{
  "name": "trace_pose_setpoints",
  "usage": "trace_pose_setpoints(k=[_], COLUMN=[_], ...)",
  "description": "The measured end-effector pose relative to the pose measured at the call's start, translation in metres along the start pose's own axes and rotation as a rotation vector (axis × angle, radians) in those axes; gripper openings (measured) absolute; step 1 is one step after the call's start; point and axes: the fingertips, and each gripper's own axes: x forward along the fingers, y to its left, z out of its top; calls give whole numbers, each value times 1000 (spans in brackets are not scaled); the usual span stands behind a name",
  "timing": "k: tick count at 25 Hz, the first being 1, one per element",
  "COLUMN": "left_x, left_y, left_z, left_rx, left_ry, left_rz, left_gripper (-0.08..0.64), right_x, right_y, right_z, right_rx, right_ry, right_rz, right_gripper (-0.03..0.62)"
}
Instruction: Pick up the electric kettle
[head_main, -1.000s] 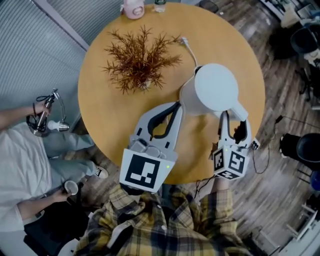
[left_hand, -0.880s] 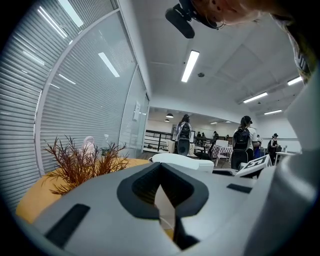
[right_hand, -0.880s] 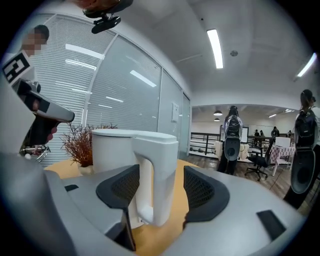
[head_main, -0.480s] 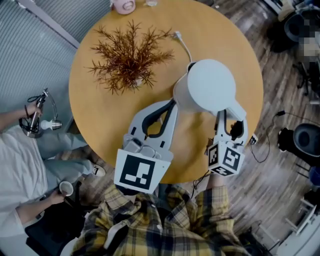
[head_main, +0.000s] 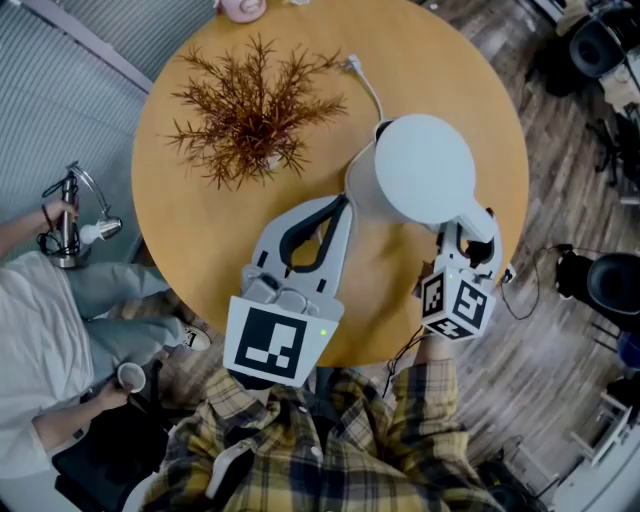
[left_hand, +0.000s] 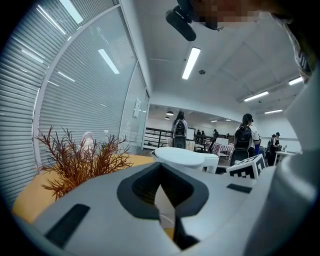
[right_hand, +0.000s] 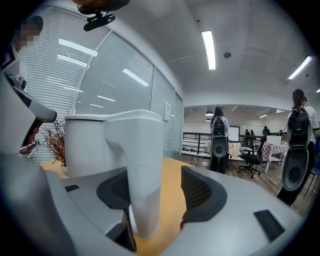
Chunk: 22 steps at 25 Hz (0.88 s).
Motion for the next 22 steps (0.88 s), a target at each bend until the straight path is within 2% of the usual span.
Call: trace_pose_setpoints(k=[3, 13, 17, 22], left_x=[2, 8, 9, 10], left_y=[1, 6, 9, 12], left_z=[-1, -3, -2, 0], left_rx=[-2, -14, -18, -20], left_ry=[5, 10, 4, 4], left_rz=[-3, -6, -1, 3], left_gripper=[2, 2, 2, 2], right_x=[3, 22, 25, 25], right_y=[0, 4, 8, 9], right_z=[0, 4, 6, 8], right_rx=[2, -18, -32, -28], right_ry=[-5, -12, -14, -28], right_rz=[-3, -45, -60, -63], right_gripper=[259, 137, 49, 31])
